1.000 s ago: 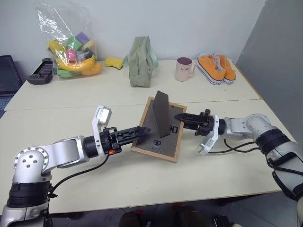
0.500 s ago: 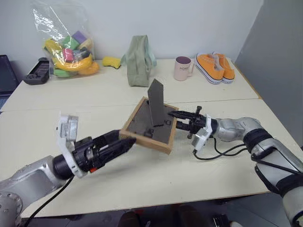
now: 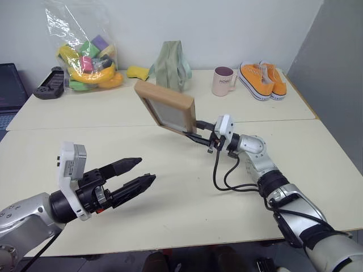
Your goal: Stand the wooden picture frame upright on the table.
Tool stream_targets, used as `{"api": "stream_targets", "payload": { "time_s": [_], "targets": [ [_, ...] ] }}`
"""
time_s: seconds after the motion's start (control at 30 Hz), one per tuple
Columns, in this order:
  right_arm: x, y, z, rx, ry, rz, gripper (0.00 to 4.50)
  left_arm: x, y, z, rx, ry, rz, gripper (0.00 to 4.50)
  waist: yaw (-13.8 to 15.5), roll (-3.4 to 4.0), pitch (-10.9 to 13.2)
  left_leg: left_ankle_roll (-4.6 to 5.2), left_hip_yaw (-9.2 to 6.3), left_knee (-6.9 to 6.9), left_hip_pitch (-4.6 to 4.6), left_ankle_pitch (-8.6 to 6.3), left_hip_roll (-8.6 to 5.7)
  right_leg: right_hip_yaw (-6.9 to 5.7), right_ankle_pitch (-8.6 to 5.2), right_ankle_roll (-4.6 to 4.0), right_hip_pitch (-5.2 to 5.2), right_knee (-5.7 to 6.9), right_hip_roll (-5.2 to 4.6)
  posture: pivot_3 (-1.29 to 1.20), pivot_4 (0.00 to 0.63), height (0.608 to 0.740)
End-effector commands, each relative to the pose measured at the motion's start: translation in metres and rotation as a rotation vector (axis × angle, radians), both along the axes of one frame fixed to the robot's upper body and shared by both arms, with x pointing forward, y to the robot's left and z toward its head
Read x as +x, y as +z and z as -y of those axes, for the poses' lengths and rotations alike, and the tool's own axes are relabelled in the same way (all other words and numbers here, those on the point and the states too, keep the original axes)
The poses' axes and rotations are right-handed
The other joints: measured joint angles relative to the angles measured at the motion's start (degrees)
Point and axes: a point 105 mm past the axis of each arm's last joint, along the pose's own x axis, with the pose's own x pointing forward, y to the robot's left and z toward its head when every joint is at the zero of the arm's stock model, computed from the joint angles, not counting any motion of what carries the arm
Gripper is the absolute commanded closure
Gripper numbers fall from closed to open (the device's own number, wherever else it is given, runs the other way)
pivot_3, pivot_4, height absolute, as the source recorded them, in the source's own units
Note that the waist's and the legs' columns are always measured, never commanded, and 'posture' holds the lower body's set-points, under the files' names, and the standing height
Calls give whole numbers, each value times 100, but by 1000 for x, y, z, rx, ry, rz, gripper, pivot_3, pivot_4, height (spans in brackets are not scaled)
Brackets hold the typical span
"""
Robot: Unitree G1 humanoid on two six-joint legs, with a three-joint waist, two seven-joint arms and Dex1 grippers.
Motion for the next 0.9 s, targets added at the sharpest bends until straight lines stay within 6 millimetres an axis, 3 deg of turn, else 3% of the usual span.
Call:
{"api": "stream_targets", "payload": {
  "time_s": [0.03,0.2,0.33,0.47,0.9],
  "targets": [
    [-7,18,4,87,85,-91,3211,-6,5,0,54,-6,49,334,0,0,0,0,1,-4,0,0,0,0,-1,-2,-2,-1,0,0,150,740],
    [-6,3,5,80,106,-216,3211,-4,11,-3,34,15,66,334,-6,1,1,0,16,-17,-10,0,1,8,-4,-6,-22,-14,3,0,150,740],
    [-14,-23,3,36,156,-359,3211,-4,13,-2,34,14,70,334,-7,1,1,0,25,-17,-14,0,0,11,-4,-6,-27,-15,3,0,150,740],
    [-20,-37,3,47,186,-485,3211,-3,15,-2,31,17,72,334,-6,1,1,0,33,-16,-16,0,0,10,-4,-6,-27,-16,4,0,150,740],
    [-22,-58,6,78,173,-644,3211,3,21,-3,20,14,69,334,-8,1,1,0,44,-16,-25,0,0,9,-4,-5,-31,-19,7,0,150,740]
  ]
}}
